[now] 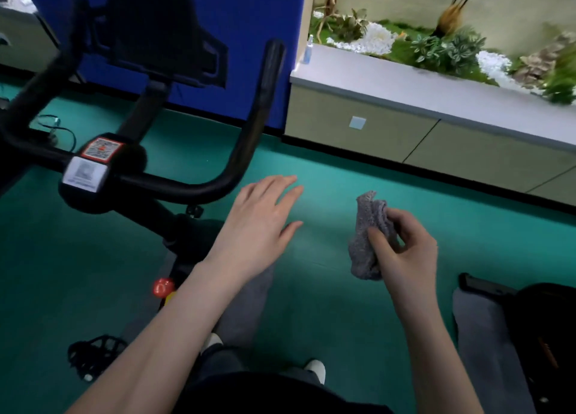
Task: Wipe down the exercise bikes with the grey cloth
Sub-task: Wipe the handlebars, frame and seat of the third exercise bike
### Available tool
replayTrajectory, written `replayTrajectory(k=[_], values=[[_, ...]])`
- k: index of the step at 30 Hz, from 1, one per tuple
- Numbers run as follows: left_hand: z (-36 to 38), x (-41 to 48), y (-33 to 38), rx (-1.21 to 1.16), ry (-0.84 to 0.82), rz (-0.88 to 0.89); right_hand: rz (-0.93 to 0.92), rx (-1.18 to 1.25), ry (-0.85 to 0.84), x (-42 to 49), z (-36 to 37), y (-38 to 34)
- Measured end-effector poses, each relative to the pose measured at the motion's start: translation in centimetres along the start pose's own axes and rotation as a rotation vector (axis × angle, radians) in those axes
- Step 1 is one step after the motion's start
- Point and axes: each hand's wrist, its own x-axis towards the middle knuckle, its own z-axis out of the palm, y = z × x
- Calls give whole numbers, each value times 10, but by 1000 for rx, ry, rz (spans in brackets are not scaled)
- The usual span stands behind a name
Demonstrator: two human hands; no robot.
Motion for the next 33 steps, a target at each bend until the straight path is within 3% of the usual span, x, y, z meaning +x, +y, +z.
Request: replayTrajectory(k=[7, 13, 26, 33], values=[[59, 47, 116, 30, -82, 66, -71, -211, 102, 16, -121, 54], [87, 79, 153, 77, -151, 62, -44, -316, 134, 40, -173, 87], [140, 212, 91, 43, -169, -207, -162, -336, -89, 220, -120, 105], [146, 298, 56, 23, -165, -275, -51, -226, -156, 319, -95, 114]])
